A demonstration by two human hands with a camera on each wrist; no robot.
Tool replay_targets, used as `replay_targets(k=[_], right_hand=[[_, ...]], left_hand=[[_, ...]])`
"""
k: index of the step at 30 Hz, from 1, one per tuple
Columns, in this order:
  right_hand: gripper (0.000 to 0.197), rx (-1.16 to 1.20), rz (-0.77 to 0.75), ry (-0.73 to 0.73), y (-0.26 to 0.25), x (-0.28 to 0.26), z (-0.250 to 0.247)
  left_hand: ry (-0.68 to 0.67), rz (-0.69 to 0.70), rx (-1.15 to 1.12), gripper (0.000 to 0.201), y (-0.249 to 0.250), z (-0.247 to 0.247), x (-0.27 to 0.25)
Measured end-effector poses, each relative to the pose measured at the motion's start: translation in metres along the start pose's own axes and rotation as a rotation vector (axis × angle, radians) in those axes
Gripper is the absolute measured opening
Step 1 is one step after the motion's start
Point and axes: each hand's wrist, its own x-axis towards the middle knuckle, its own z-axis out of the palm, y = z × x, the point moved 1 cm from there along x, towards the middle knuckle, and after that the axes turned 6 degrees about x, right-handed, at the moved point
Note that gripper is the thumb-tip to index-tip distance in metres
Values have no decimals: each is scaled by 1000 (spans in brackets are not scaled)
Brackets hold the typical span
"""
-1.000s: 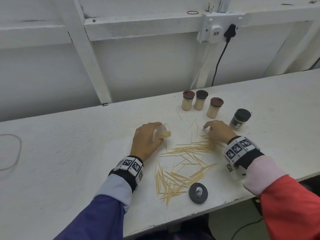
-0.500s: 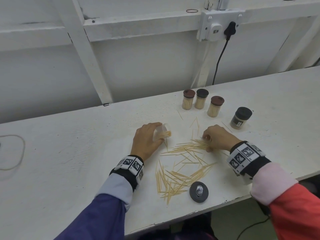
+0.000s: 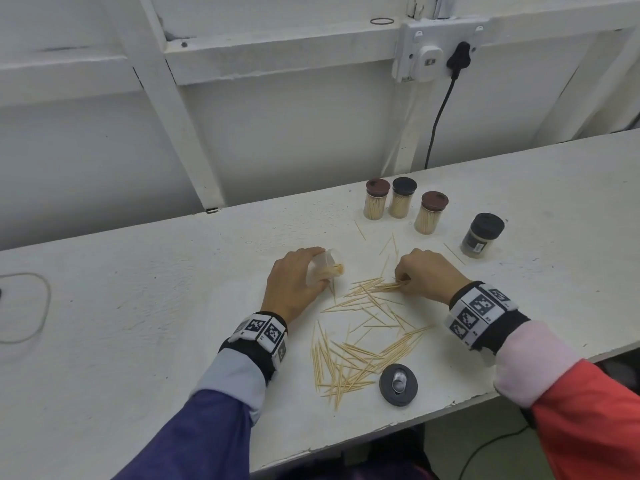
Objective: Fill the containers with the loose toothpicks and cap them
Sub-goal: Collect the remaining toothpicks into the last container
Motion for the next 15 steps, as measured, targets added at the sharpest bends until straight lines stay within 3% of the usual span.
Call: replay_targets(k=[2,5,11,15], right_hand=[[29,22,-25,19,-2,3,5],[12,53,-88,42,-9,5,5],[11,353,-133,52,-12,20,1],[22,633,-166,-5,-13,28,0]], left_hand=[[-21,-14,-1,53,1,0,0],[-42,-38,-1,53,1,0,0],[-20,-93,-51,56,1,-1,-1],[-13,-103,-54,58,-1,-1,-1]])
